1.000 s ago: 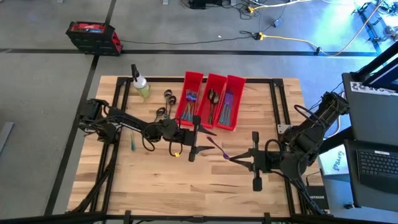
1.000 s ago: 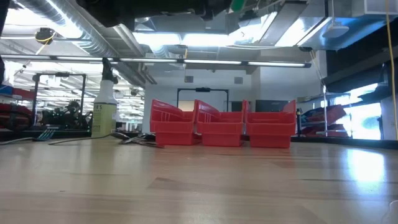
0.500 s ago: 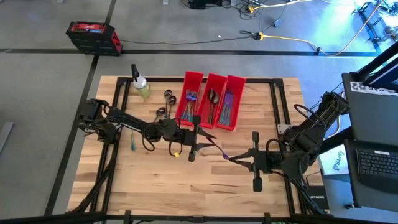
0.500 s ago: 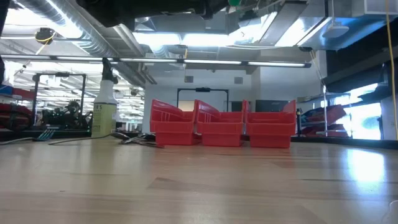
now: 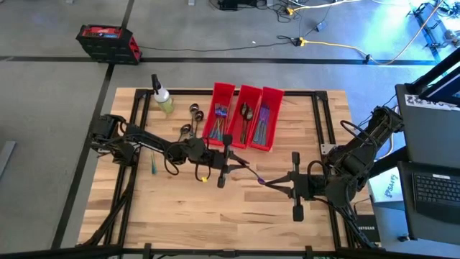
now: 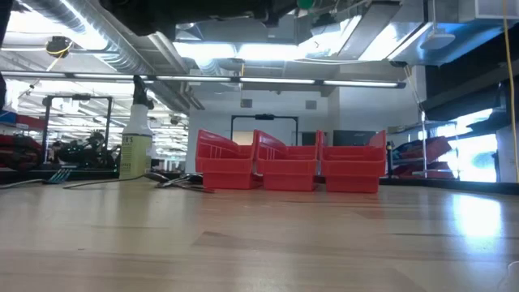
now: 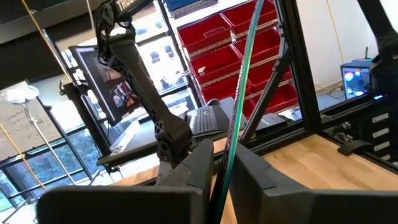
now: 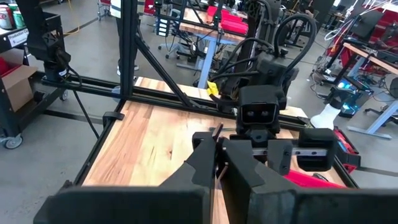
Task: Sort silverware
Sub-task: Put the blue fork into the left red silverware bin
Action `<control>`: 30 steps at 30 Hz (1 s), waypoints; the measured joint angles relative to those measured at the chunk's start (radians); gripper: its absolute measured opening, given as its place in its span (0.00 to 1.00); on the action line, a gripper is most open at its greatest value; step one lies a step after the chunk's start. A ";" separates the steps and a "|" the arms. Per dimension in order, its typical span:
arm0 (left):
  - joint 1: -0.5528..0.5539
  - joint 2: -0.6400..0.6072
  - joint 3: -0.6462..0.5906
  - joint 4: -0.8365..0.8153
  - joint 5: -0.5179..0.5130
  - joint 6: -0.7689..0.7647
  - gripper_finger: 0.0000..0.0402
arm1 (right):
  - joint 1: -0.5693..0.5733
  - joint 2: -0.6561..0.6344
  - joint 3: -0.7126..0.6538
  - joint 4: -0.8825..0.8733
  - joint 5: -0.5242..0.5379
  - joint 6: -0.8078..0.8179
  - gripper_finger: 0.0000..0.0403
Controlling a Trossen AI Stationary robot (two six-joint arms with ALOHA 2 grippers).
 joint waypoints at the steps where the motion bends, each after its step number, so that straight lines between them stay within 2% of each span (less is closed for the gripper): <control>1: 0.000 0.000 0.000 -0.006 0.001 0.000 0.05 | 0.000 0.000 0.000 0.000 0.000 -0.005 0.00; 12: 0.005 -0.003 -0.001 -0.042 0.018 -0.070 0.01 | 0.000 -0.003 0.001 -0.065 0.038 0.035 0.01; 17: 0.004 -0.004 -0.001 -0.037 0.009 -0.074 0.00 | 0.000 -0.004 0.001 -0.062 0.012 0.050 0.06; 22: 0.008 -0.006 -0.001 -0.020 0.002 -0.070 0.00 | -0.002 -0.008 0.000 -0.059 -0.009 0.063 0.21; 27: 0.014 -0.008 0.001 -0.003 0.014 -0.079 0.00 | -0.001 -0.033 -0.001 -0.065 -0.045 0.040 0.43; 30: 0.015 -0.010 0.001 0.036 0.010 -0.073 0.00 | 0.000 -0.053 -0.001 -0.064 -0.005 0.012 0.57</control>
